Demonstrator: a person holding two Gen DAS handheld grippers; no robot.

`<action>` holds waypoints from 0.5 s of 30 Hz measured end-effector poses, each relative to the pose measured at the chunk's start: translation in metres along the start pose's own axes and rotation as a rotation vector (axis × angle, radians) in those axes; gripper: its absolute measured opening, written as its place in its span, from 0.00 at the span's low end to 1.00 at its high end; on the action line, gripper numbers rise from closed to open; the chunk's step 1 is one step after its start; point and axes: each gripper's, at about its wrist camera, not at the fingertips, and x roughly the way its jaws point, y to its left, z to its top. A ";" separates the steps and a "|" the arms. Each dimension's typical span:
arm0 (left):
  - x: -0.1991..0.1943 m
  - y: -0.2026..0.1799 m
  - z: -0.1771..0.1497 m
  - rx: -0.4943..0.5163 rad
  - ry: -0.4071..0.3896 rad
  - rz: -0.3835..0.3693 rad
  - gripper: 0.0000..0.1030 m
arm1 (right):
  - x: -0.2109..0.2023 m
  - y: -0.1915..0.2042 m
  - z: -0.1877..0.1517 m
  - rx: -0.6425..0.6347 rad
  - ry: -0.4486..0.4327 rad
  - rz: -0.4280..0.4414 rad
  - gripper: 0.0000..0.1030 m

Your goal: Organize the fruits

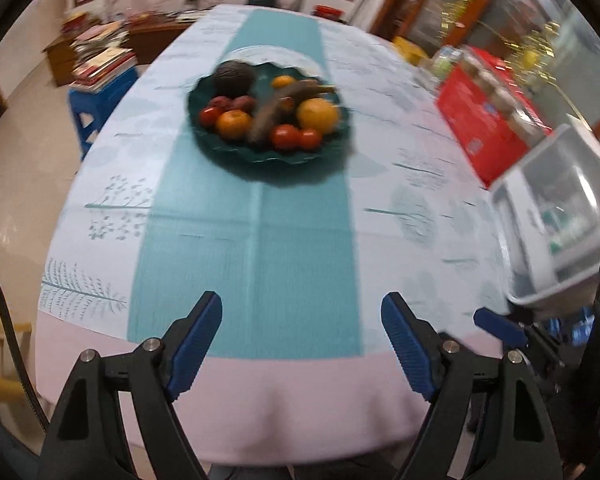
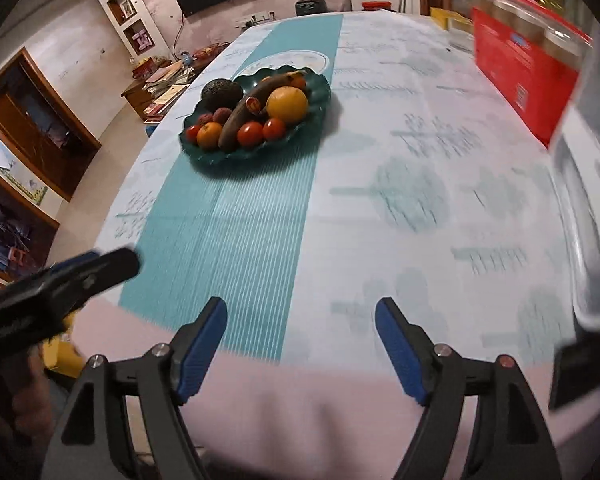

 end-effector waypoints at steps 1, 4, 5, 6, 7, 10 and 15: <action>-0.009 -0.009 0.000 0.020 -0.010 -0.005 0.79 | -0.013 0.000 -0.004 0.004 -0.011 -0.013 0.77; -0.044 -0.036 0.001 0.084 -0.075 0.009 0.85 | -0.053 -0.001 -0.009 0.016 -0.066 -0.045 0.83; -0.056 -0.044 0.002 0.097 -0.100 0.008 0.87 | -0.066 -0.001 -0.008 0.012 -0.087 -0.058 0.84; -0.066 -0.052 0.004 0.108 -0.120 0.004 0.88 | -0.076 -0.001 -0.006 0.006 -0.103 -0.071 0.87; -0.073 -0.058 0.005 0.116 -0.130 0.005 0.89 | -0.086 -0.002 -0.004 -0.002 -0.115 -0.085 0.88; -0.099 -0.078 0.011 0.128 -0.189 0.026 0.92 | -0.111 -0.003 0.007 -0.013 -0.128 -0.094 0.89; -0.127 -0.088 0.010 0.113 -0.258 0.050 0.94 | -0.137 -0.007 0.015 0.010 -0.124 0.053 0.90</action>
